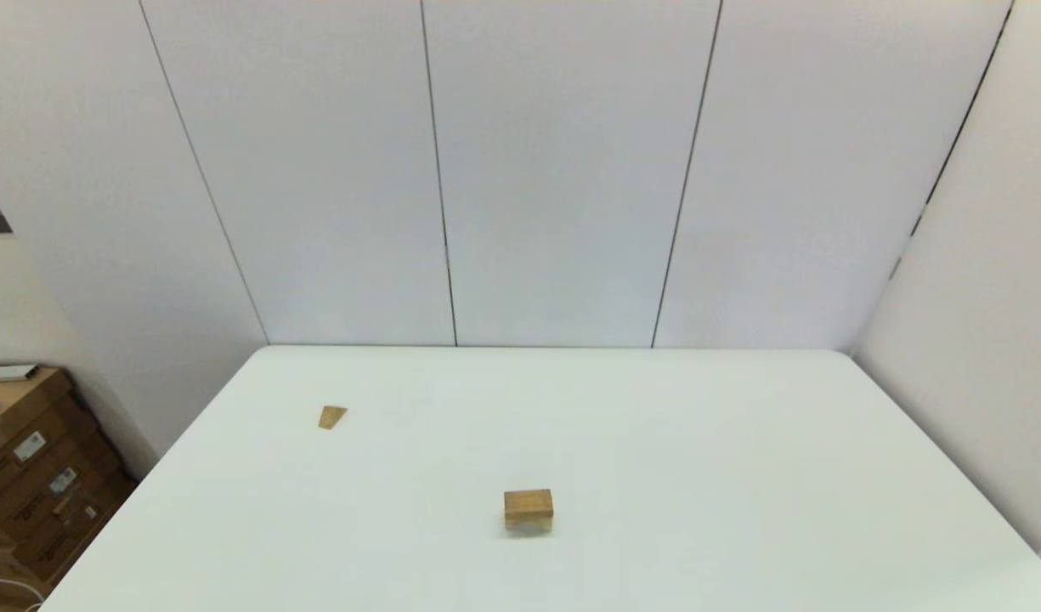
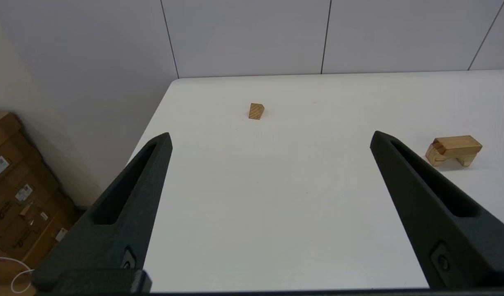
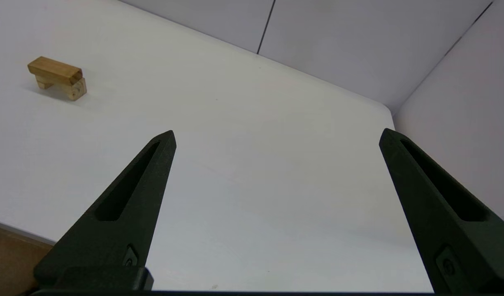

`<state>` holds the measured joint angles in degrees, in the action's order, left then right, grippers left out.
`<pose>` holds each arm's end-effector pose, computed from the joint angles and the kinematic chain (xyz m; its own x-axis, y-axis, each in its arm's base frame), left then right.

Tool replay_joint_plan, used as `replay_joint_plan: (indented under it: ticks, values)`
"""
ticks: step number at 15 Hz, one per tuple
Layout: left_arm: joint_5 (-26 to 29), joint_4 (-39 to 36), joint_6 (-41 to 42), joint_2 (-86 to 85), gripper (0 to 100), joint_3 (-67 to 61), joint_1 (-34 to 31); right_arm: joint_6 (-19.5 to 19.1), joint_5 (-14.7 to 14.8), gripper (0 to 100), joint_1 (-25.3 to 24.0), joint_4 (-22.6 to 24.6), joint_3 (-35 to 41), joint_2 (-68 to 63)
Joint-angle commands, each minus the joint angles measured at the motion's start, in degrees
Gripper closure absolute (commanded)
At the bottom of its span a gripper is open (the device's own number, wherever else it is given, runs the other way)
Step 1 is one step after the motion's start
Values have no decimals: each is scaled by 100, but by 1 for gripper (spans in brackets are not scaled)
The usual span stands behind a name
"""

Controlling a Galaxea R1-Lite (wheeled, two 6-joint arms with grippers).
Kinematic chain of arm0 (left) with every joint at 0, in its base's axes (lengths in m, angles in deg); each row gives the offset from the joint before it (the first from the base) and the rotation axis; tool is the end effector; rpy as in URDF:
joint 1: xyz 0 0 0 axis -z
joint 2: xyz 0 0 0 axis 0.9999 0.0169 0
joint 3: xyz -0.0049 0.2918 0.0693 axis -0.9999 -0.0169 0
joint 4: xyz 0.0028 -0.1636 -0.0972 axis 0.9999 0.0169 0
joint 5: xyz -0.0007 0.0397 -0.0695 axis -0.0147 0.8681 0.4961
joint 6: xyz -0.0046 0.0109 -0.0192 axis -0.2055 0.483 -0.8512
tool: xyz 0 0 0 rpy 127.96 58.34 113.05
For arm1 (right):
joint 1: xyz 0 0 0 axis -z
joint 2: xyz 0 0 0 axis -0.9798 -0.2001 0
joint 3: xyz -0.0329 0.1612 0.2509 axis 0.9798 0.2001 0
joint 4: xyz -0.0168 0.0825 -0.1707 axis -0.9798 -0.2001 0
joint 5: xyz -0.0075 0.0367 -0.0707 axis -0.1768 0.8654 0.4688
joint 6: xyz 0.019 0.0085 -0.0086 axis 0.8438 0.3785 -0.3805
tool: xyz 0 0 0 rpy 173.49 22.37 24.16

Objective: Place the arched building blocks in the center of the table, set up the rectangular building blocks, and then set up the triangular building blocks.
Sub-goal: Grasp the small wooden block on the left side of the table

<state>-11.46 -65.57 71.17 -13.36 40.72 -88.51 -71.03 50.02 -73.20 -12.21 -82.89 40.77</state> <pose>-0.0227 0.0003 0.0753 1.0000 -0.0077 -0.0017 0.0077 1.0000 0.0014 0.0020 0.0055 0.0957 0.9809 0.1605 -0.1096 -0.1855 0.9419 -0.2802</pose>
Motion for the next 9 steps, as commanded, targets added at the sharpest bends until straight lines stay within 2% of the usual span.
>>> replay_joint_plan:
  ticks: [1, 9]
  values:
    - [-1, -1, 1, 9, 0, 0, 0, -20, -22, 0, 2, 13, 2, -19]
    - [-1, -1, 1, 9, 0, 0, 0, -20, 13, 0, -376, -48, -6, 385]
